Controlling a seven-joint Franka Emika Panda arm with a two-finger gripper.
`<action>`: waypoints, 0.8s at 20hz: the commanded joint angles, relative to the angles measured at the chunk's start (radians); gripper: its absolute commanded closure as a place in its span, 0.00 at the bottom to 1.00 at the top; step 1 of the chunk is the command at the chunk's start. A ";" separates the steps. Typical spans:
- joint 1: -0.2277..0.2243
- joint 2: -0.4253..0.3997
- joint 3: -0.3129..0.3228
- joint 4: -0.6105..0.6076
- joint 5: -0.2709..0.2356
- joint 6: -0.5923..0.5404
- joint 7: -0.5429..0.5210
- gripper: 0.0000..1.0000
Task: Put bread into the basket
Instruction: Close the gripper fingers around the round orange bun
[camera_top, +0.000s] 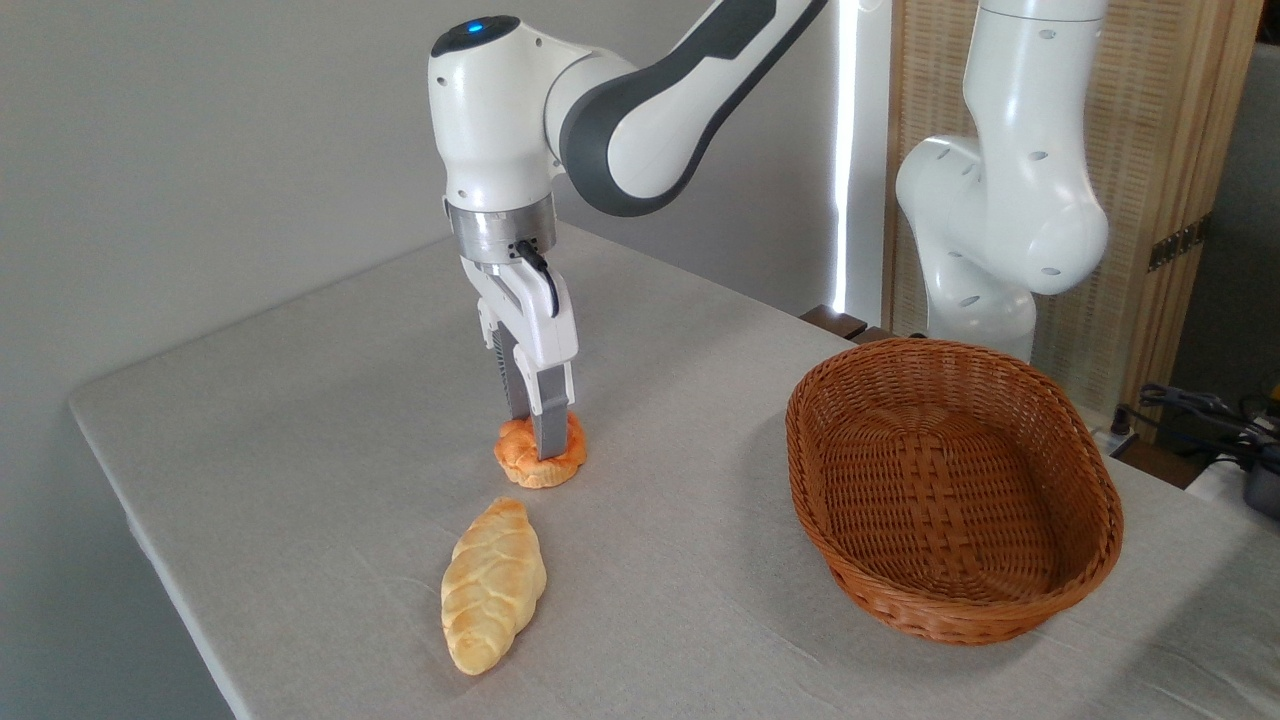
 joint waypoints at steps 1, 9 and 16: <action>-0.014 -0.003 0.011 -0.019 0.008 0.024 0.012 0.83; -0.014 -0.003 0.011 -0.021 0.008 0.022 0.014 0.86; -0.011 -0.017 0.013 0.034 0.008 -0.070 0.006 0.88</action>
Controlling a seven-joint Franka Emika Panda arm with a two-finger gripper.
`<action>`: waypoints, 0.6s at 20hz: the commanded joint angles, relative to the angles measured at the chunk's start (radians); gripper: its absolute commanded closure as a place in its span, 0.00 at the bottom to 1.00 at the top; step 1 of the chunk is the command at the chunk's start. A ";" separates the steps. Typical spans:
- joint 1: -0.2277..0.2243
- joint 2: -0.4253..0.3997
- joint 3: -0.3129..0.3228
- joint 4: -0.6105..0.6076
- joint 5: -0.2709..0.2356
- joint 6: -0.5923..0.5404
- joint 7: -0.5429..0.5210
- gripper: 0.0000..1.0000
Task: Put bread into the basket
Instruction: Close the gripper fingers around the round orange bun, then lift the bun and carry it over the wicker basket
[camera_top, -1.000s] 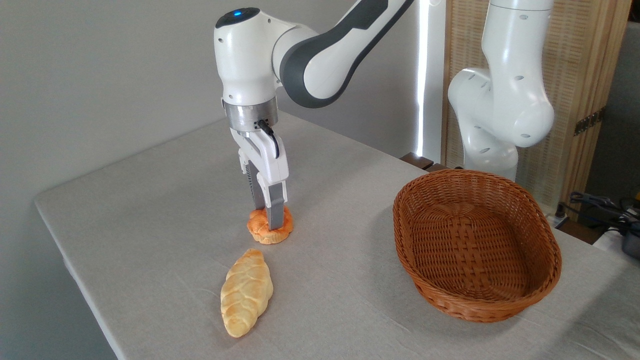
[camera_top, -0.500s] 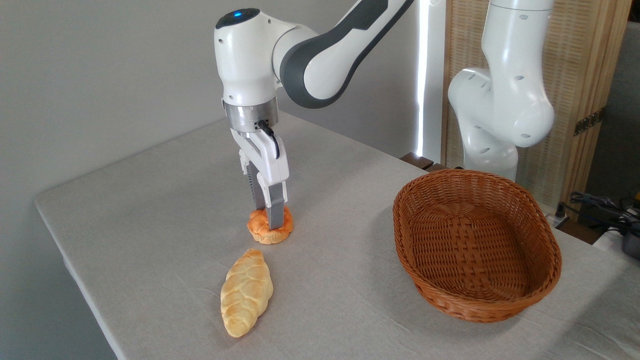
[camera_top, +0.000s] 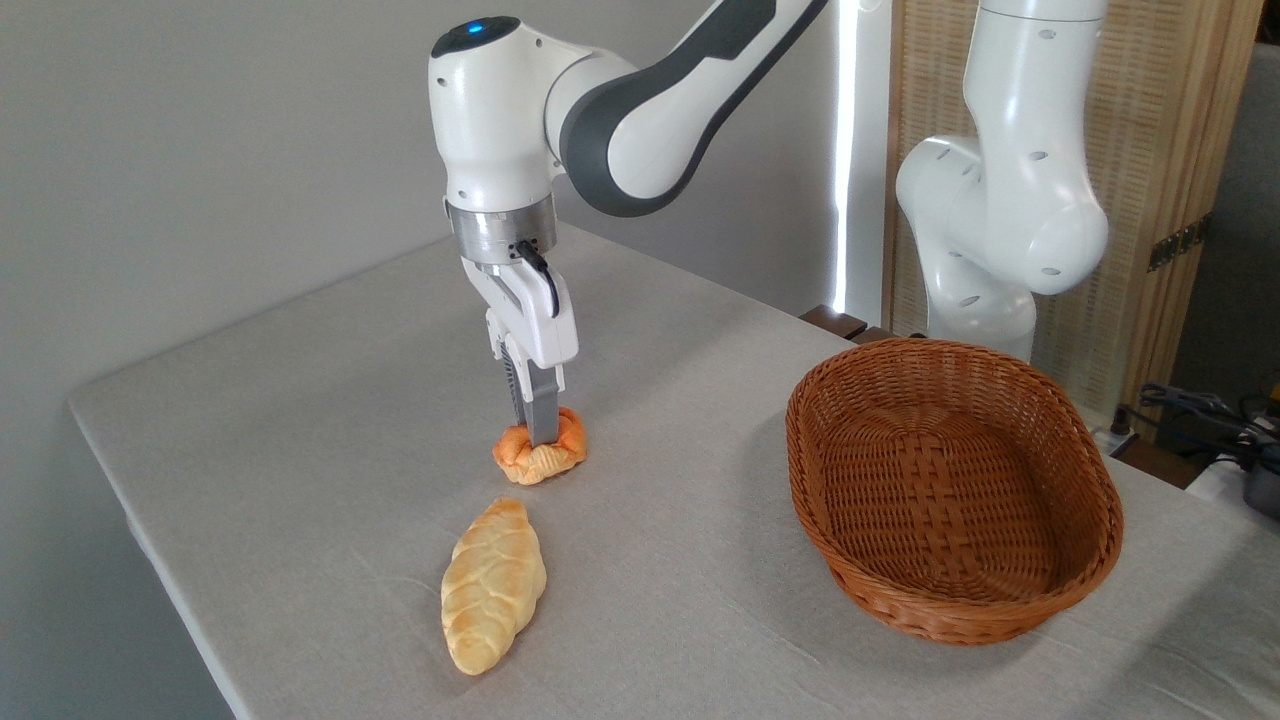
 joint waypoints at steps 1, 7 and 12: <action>-0.007 -0.018 0.014 0.085 0.011 -0.170 0.009 0.88; 0.031 -0.155 0.135 0.210 0.092 -0.552 0.325 0.88; 0.132 -0.208 0.193 0.196 0.192 -0.663 0.639 0.84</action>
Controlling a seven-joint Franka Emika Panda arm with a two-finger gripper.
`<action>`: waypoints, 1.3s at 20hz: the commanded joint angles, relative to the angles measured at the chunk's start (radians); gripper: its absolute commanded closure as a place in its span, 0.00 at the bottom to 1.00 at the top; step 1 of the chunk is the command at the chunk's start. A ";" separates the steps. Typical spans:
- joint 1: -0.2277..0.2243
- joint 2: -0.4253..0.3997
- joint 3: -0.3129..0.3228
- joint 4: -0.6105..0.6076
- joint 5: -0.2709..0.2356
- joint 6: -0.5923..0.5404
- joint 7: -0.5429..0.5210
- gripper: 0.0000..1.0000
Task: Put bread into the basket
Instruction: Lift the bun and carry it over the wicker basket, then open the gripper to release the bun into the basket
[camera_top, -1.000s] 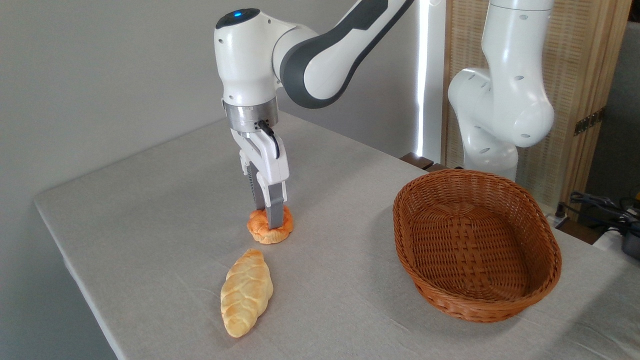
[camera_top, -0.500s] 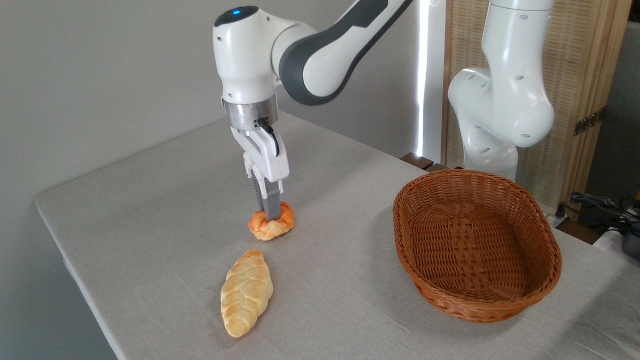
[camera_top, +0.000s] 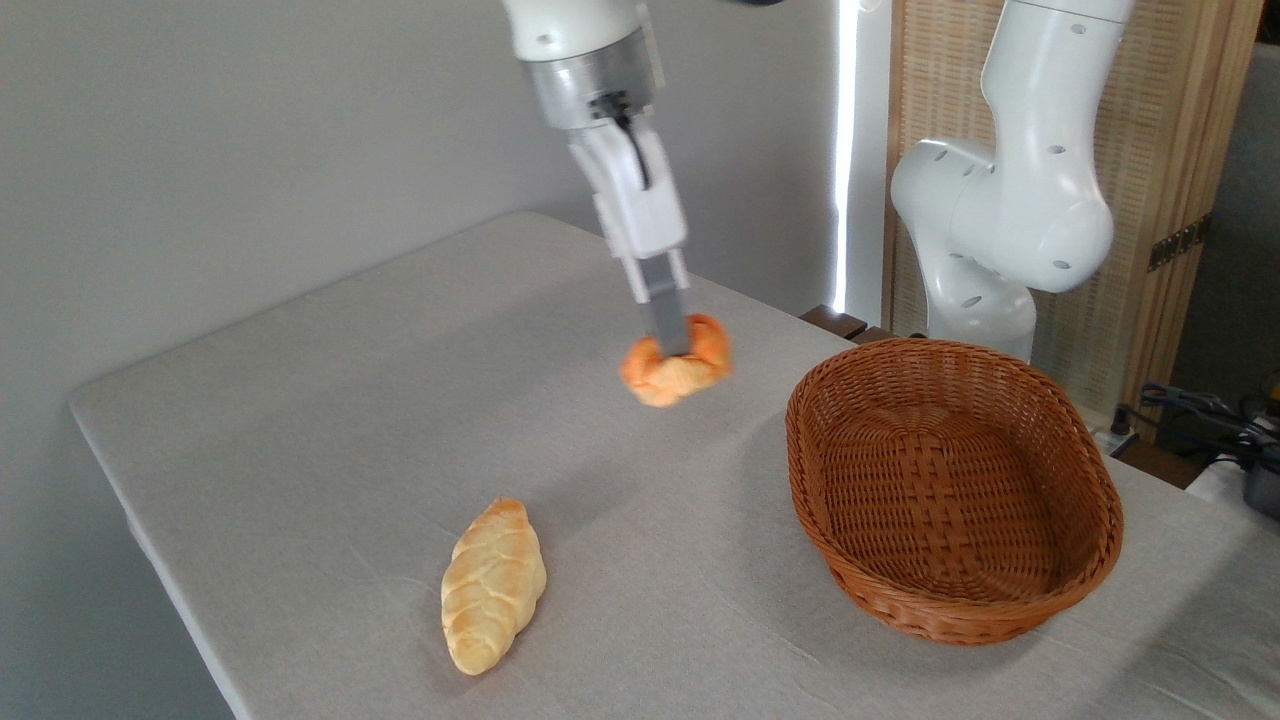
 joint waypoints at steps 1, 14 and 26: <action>0.028 -0.016 0.054 -0.035 0.115 -0.080 0.197 0.81; 0.023 -0.003 0.303 -0.113 0.224 0.011 0.397 0.20; 0.023 -0.001 0.303 -0.115 0.224 0.006 0.395 0.00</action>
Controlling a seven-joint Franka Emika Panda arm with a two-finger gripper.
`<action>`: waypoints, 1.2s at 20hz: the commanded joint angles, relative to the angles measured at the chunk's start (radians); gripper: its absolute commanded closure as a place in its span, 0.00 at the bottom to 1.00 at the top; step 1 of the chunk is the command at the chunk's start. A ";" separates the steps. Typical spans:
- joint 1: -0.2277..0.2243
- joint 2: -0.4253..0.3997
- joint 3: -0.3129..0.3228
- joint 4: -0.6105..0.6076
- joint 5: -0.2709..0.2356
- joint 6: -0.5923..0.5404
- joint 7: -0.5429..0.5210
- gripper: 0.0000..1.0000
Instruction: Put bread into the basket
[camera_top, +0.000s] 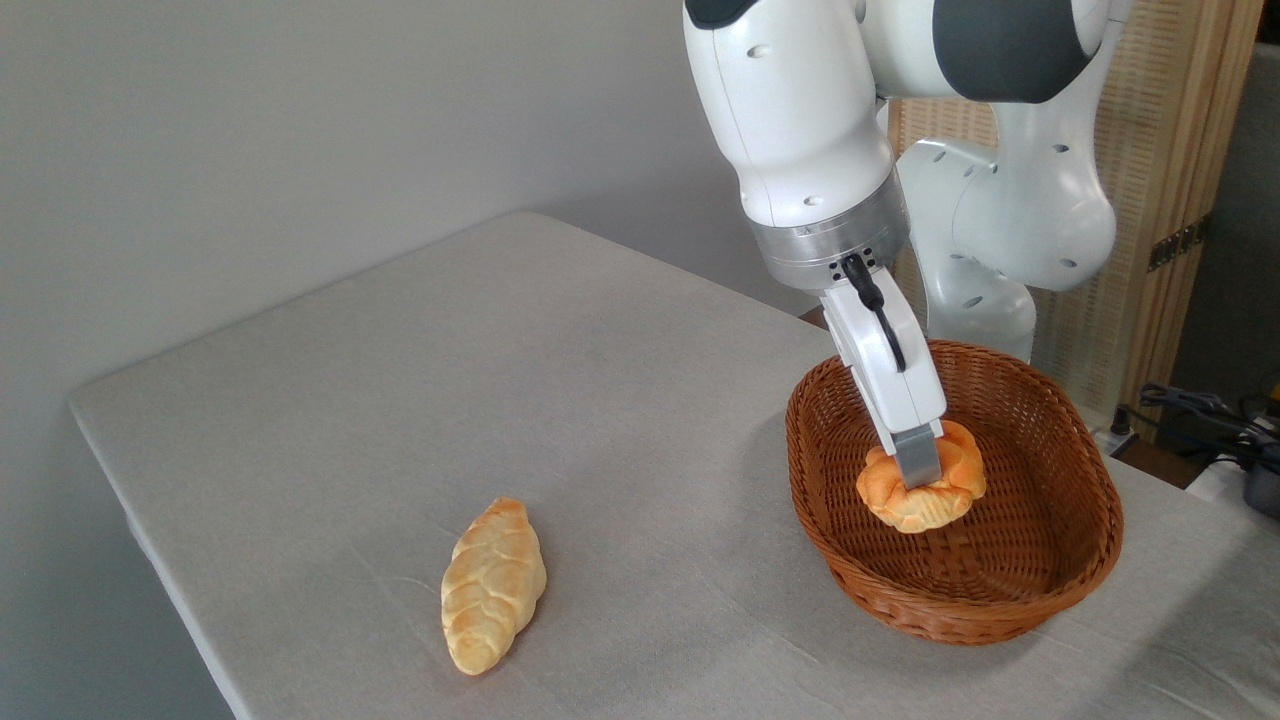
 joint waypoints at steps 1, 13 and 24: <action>-0.007 -0.005 0.005 -0.006 0.020 0.007 0.006 0.00; -0.033 0.014 -0.073 0.177 -0.208 0.009 -0.305 0.00; 0.135 0.175 -0.421 0.398 -0.382 0.127 -0.893 0.00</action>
